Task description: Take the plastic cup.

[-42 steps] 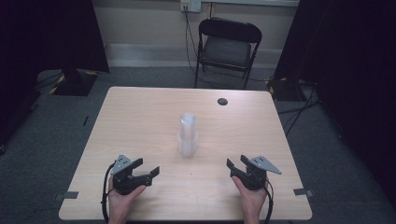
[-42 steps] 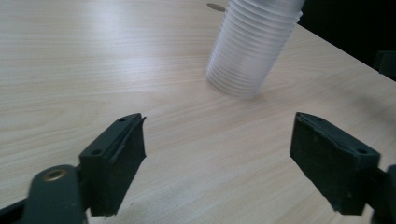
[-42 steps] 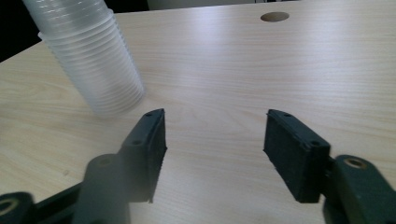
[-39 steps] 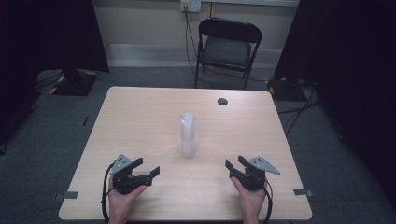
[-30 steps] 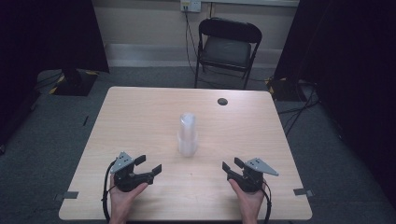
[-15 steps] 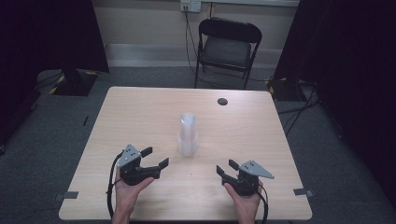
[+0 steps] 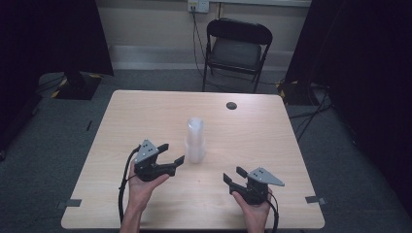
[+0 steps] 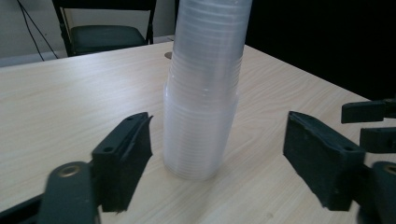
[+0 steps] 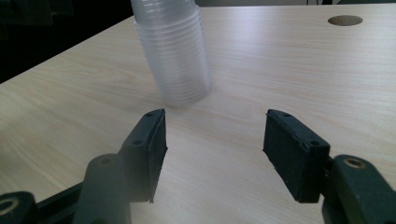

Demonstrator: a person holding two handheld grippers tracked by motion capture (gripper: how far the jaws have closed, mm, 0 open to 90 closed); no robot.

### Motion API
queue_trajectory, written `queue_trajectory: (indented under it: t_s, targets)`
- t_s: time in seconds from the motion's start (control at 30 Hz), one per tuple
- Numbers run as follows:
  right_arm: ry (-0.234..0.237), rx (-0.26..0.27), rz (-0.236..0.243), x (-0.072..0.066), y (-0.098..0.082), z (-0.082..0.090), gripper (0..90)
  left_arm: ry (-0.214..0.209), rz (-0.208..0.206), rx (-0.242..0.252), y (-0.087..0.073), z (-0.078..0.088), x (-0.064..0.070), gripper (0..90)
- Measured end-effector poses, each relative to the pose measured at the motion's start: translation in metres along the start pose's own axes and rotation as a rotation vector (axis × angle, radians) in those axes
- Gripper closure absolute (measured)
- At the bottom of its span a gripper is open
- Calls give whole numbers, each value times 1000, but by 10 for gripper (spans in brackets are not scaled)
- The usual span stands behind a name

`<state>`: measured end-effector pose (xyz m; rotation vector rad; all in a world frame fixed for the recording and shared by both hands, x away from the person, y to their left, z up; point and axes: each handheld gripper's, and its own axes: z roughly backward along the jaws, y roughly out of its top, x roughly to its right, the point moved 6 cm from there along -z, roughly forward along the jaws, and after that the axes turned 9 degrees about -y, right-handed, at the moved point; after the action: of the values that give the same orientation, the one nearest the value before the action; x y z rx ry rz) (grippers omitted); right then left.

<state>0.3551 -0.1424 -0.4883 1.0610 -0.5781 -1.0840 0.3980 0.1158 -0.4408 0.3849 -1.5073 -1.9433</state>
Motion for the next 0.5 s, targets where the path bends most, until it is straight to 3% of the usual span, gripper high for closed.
queue_trajectory:
  t_s: [0.13, 0.23, 0.5]
  targets:
    - [2, -6, 0, 0, -1, -1, 377, -7, 3, -10, 14, -8, 0, 209]
    - [-23, -10, 5, 3, -1, -1, 376, -12, -7, -1, 22, -14, -1, 199]
    - [-8, -17, -3, 2, -4, -1, 375, -35, -20, -15, 34, -32, -5, 163]
